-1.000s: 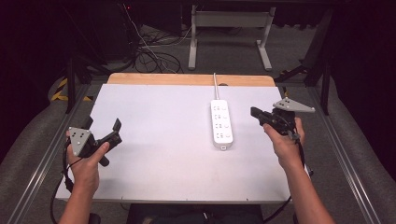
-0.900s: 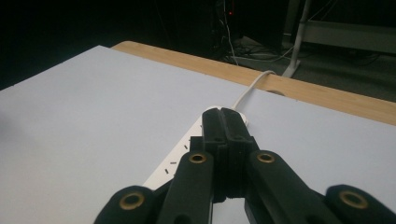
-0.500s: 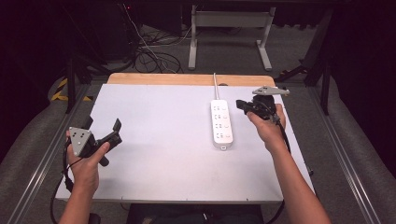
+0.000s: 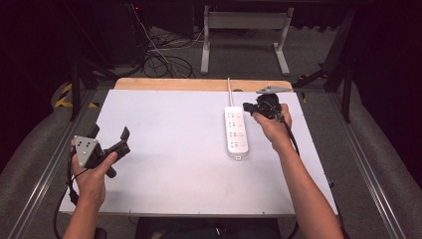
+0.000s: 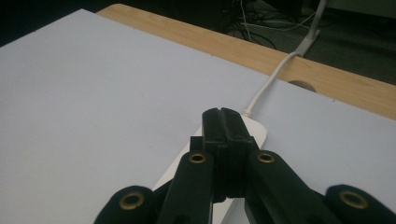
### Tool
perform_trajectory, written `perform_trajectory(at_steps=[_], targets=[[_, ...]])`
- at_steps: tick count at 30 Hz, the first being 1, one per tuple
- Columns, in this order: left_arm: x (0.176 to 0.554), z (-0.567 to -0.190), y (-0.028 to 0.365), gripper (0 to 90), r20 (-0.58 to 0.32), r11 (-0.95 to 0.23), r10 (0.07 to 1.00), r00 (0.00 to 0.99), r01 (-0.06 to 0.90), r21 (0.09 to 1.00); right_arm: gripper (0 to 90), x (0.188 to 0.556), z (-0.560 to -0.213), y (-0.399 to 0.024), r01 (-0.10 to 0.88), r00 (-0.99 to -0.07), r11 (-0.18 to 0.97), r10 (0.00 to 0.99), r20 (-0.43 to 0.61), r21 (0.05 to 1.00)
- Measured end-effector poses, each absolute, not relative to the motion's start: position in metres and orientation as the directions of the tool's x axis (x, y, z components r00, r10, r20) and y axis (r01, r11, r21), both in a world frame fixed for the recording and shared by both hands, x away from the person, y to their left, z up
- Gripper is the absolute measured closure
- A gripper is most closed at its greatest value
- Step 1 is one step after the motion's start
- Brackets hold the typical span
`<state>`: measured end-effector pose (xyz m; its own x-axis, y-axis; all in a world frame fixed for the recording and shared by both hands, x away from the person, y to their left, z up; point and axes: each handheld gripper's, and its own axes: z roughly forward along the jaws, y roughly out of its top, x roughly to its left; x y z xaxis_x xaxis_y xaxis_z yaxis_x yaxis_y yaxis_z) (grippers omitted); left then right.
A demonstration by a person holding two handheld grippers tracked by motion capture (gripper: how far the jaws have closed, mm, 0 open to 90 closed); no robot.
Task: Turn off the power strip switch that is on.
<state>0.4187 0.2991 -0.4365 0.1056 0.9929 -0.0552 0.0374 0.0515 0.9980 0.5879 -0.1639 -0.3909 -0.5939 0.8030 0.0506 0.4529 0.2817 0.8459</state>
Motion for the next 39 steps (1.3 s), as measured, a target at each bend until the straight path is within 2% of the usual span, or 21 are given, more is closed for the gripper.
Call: perform_trajectory(at_steps=[15, 39], targets=[[0.419, -0.437, 0.299, 5.8, -0.047, 0.043, 0.993, 0.104, 0.038, 0.998, 90.0, 0.624, -0.413, -0.154, 0.543, -0.559, 0.312, 0.827, 0.059, 0.779], [0.420, -0.437, 0.297, 6.0, -0.041, 0.036, 0.993, 0.115, 0.043, 0.998, 90.0, 0.639, -0.437, -0.146, 0.597, -0.538, 0.356, 0.842, 0.030, 0.720]])
